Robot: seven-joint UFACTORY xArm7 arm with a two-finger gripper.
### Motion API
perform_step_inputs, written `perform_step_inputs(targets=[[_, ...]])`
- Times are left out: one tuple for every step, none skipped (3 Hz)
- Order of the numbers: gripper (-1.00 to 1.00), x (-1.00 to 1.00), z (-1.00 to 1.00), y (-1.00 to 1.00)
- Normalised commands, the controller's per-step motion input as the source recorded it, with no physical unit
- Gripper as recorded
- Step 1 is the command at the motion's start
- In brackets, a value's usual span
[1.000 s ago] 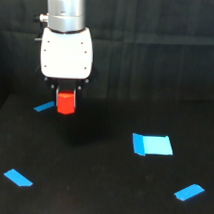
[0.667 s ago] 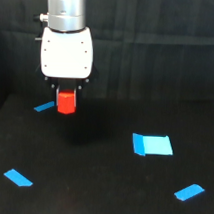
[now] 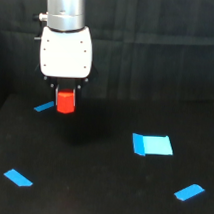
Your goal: Pick up the red object from the table
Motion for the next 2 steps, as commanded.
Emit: perform_step_inputs(targets=[[-1.00, -0.01, -0.03, 0.03], [-1.00, -0.08, 0.03, -0.06]])
